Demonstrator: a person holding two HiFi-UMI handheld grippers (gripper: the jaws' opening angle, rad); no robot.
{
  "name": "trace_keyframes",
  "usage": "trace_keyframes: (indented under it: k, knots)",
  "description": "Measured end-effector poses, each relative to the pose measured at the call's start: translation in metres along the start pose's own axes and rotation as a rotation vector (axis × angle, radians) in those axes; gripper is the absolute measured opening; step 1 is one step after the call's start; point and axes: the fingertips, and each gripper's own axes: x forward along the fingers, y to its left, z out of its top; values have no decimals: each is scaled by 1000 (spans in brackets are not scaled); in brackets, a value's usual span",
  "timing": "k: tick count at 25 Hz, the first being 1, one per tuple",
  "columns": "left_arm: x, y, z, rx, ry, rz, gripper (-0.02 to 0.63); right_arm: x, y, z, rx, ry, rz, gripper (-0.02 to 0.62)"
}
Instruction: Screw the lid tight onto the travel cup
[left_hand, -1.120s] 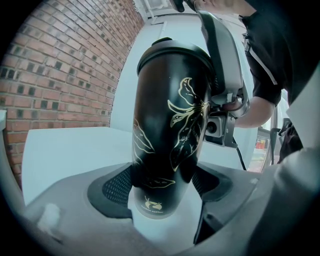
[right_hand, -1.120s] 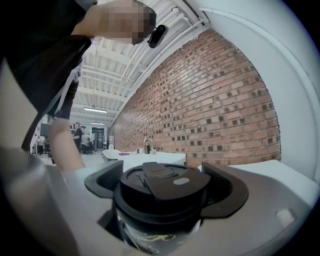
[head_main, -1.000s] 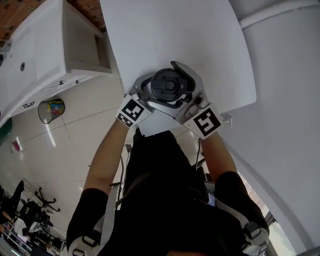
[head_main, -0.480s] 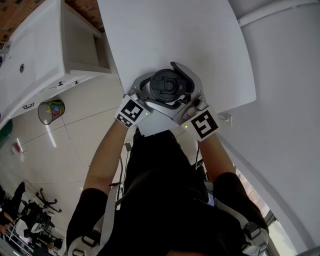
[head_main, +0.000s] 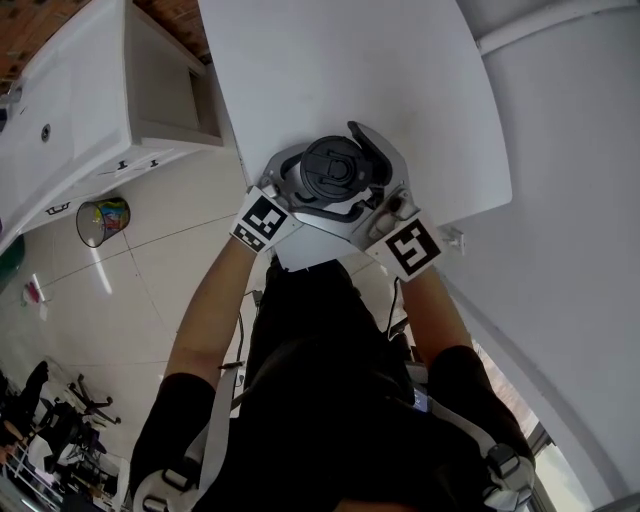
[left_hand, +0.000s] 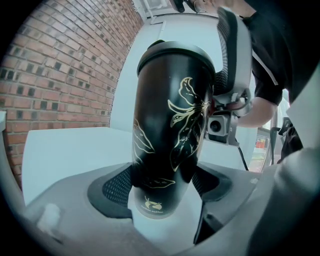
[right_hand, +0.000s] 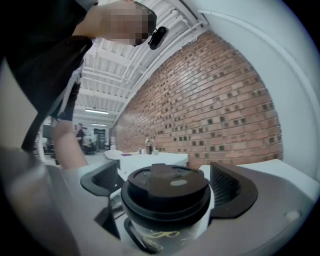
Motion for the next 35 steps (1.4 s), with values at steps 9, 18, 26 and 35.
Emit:
trace_keyframes:
  k: [9,18,26,35]
  knots:
    - [-1,-1,0,-2,1,0,374,-2,12,-12,-214,251,458,548]
    - [-2,-1,0,0,0,0,375,-6,-6,8,2,-31,64,500]
    - [-3,-1,0,-1,-1,-2,374,-11,-7,8,-18,-66,-148,459]
    - [-3,1,0,3,2,-5,376,-10,-8,-7,-7,-41,-373,451]
